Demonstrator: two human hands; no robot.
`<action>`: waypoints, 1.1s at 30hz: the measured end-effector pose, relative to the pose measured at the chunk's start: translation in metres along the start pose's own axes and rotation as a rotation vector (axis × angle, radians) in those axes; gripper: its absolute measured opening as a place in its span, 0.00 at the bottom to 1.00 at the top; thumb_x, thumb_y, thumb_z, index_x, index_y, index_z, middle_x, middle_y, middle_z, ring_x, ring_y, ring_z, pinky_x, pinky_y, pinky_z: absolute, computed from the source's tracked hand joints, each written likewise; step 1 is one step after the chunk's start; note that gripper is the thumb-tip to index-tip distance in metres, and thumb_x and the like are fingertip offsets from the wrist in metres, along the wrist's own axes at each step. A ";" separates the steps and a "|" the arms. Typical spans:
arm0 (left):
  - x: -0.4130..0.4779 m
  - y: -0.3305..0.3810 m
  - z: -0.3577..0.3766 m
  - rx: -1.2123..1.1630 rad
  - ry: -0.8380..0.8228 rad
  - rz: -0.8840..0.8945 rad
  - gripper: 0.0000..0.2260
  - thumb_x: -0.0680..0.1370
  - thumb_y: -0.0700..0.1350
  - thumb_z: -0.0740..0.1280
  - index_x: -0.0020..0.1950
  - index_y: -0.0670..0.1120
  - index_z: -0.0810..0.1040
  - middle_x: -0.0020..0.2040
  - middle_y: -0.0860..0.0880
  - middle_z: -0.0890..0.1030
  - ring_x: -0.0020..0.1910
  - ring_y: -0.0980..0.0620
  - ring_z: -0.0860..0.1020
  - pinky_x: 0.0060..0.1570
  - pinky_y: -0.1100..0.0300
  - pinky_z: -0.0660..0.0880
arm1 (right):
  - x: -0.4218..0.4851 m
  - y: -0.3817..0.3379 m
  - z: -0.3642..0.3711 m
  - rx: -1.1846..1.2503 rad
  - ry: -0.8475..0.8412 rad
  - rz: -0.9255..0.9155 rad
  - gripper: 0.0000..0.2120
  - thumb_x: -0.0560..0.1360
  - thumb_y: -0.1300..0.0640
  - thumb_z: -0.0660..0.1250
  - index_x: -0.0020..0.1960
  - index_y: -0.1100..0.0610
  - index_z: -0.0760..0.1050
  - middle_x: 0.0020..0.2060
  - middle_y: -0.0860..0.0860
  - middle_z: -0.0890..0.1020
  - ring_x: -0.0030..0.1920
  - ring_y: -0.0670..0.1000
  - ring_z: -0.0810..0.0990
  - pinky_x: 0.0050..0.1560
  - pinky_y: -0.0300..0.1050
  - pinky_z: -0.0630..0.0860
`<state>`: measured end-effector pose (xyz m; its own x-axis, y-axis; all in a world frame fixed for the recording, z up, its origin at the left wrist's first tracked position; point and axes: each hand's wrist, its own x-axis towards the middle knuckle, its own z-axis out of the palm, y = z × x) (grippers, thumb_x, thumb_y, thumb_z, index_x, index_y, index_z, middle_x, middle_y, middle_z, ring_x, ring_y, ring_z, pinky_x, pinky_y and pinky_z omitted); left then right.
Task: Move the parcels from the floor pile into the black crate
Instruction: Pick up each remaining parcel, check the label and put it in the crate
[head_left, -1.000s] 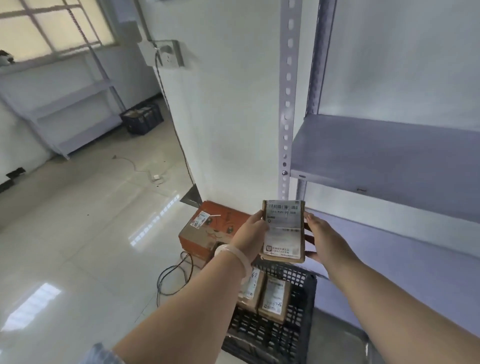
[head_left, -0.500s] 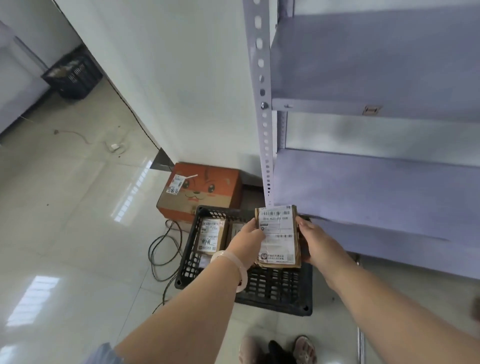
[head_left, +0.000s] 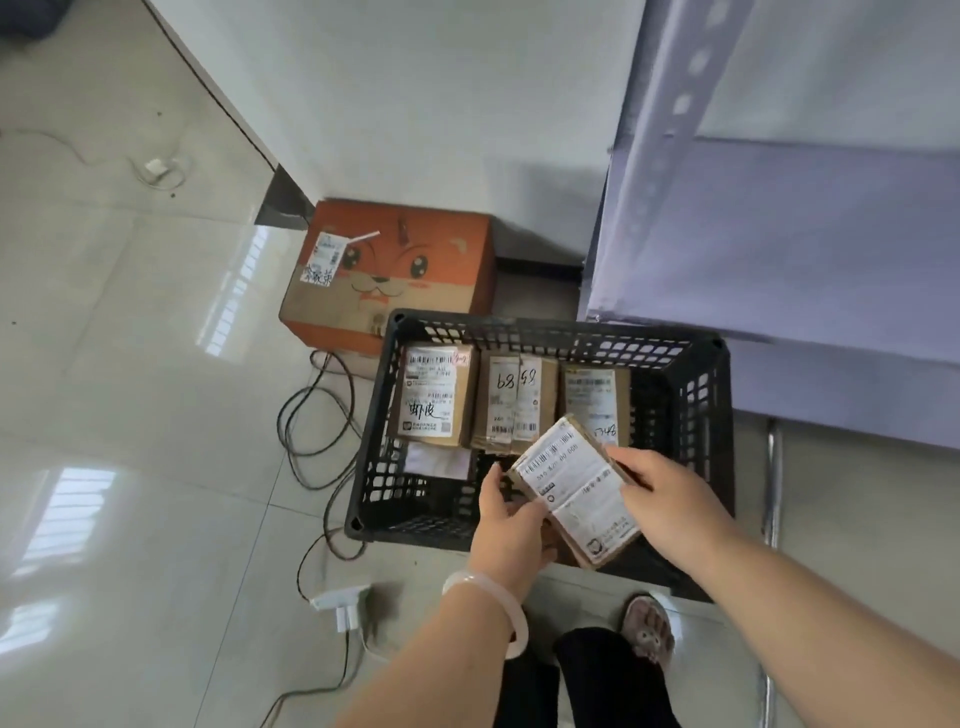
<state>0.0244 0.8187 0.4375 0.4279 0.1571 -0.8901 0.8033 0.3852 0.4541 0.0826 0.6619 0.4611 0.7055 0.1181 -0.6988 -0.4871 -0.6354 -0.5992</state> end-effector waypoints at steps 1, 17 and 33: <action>0.009 -0.003 -0.007 0.054 0.006 0.021 0.27 0.75 0.43 0.66 0.68 0.63 0.61 0.54 0.49 0.81 0.46 0.47 0.84 0.46 0.49 0.82 | 0.008 0.001 0.007 -0.022 -0.001 -0.021 0.24 0.76 0.63 0.57 0.69 0.46 0.68 0.65 0.47 0.75 0.58 0.45 0.74 0.45 0.35 0.72; 0.074 0.013 -0.053 0.524 0.040 -0.034 0.20 0.74 0.44 0.71 0.64 0.53 0.70 0.50 0.53 0.80 0.40 0.52 0.83 0.35 0.57 0.82 | 0.060 0.033 0.067 0.142 0.061 0.257 0.18 0.74 0.47 0.66 0.62 0.49 0.74 0.52 0.48 0.83 0.51 0.49 0.81 0.54 0.52 0.79; 0.144 0.010 -0.064 1.077 -0.041 -0.142 0.19 0.78 0.41 0.58 0.69 0.42 0.68 0.57 0.43 0.78 0.51 0.46 0.79 0.53 0.53 0.79 | 0.118 0.043 0.117 0.219 -0.165 0.455 0.16 0.75 0.60 0.61 0.60 0.44 0.69 0.43 0.47 0.76 0.49 0.51 0.76 0.56 0.54 0.78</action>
<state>0.0671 0.9034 0.3117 0.3000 0.1362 -0.9442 0.7794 -0.6057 0.1602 0.0843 0.7376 0.3072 0.3163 -0.0023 -0.9487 -0.8335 -0.4783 -0.2767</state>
